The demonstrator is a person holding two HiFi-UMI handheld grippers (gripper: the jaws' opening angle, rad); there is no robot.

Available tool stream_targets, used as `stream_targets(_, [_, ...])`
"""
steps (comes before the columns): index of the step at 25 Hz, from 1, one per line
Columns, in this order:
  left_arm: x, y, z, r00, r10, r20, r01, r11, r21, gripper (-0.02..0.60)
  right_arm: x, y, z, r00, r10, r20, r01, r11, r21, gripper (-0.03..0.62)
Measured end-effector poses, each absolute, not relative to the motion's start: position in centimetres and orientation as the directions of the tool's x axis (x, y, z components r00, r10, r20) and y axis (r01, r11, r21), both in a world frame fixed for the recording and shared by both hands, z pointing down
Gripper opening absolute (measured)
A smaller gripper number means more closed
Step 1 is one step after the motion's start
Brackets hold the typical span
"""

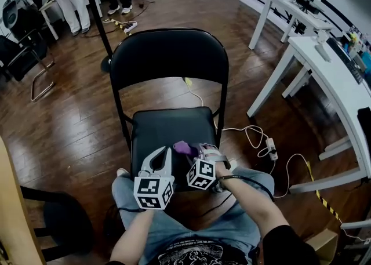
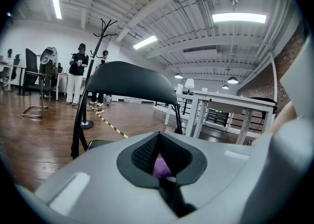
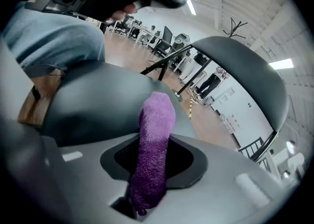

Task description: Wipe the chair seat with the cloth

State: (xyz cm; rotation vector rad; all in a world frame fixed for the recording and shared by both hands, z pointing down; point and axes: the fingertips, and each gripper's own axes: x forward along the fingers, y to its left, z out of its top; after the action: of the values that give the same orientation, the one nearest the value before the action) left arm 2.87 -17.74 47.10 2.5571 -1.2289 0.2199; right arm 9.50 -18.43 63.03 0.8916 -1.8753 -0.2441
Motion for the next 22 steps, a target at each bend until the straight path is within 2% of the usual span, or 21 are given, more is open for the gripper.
stream_targets(14, [4.7, -16.0, 46.4, 0.652, -0.718, 0.243, -0.758, -0.622, 0.195, 0.005, 6.4, -6.6, 62.8, -0.318, -0.616, 0.721, -0.459, 0.765, 0.451, 0.112])
stream_targets(22, [4.9, -15.9, 46.5, 0.657, -0.712, 0.248, -0.754, -0.627, 0.198, 0.005, 5.7, -5.3, 63.0, -0.332, -0.6, 0.728, -0.446, 0.78, 0.439, 0.111])
